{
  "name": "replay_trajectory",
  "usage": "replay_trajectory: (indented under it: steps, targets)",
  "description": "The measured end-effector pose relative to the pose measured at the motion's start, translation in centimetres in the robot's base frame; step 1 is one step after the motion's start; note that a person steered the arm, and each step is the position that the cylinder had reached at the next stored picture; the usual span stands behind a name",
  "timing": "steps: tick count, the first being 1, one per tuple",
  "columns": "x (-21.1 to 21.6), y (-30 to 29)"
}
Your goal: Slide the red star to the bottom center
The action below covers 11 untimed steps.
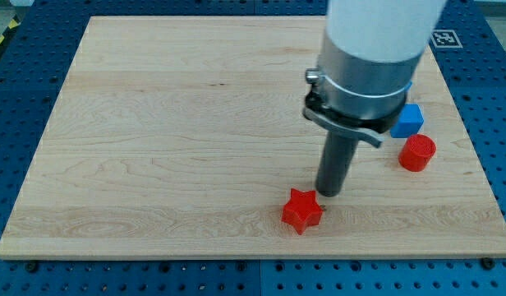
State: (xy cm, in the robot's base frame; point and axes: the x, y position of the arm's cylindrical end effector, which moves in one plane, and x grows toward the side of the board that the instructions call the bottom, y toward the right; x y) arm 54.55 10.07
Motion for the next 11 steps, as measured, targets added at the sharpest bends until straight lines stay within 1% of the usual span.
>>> replay_trajectory:
  steps: [1,2,3,4,7,8,9,10,11]
  targets:
    - [0.5,2.4]
    - [3.7,2.5]
    - [4.5,2.5]
    - [4.6,1.6]
    - [5.2,-3.8]
    - [5.5,-5.0]
    - [5.5,-5.0]
    - [5.3,-1.7]
    - [3.2,7.5]
